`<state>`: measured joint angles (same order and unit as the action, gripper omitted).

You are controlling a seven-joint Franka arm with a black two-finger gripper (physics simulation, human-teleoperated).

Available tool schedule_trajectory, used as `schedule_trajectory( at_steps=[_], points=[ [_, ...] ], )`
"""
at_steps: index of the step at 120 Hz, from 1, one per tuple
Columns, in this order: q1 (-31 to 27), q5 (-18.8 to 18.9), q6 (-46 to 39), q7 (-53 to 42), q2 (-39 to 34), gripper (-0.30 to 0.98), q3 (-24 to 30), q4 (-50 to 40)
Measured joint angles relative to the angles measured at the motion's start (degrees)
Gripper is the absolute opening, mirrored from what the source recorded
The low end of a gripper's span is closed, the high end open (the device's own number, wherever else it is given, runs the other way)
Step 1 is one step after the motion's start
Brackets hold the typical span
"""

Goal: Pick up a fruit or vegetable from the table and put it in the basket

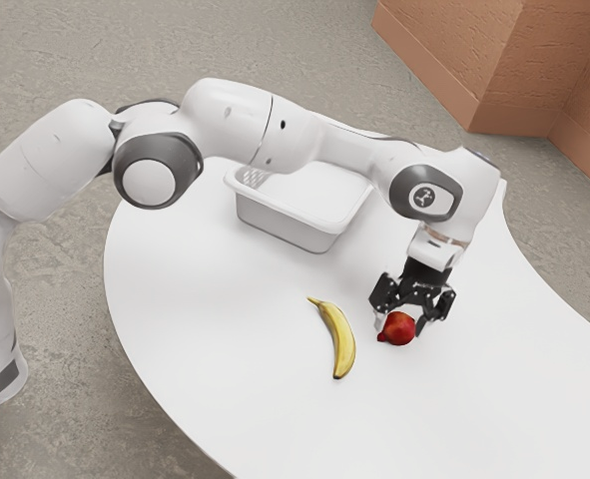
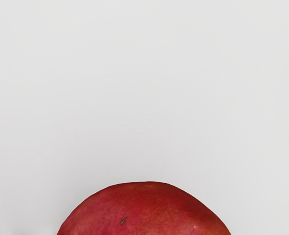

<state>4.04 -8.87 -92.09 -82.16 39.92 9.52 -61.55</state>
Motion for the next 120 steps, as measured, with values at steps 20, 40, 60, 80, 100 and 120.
schedule_trajectory(
  at_steps=[20, 40, 60, 80, 100, 120],
  points=[
    [0.0, 0.1, -0.2, -0.4, 0.0, 0.35, 0.0, 0.0],
    [0.0, 0.2, -0.8, -0.6, -0.3, 0.32, -0.1, 0.3],
    [-0.2, 0.2, -1.0, -0.5, -1.9, 0.34, -0.3, 1.0],
    [-0.6, 0.5, -0.6, -0.2, -5.2, 0.33, -2.3, 3.8],
    [-1.1, 0.6, 2.1, 0.3, -6.8, 0.34, -9.9, 9.2],
    [-7.6, 0.5, 5.0, 0.6, -8.1, 0.34, -11.9, 10.2]
  ],
)
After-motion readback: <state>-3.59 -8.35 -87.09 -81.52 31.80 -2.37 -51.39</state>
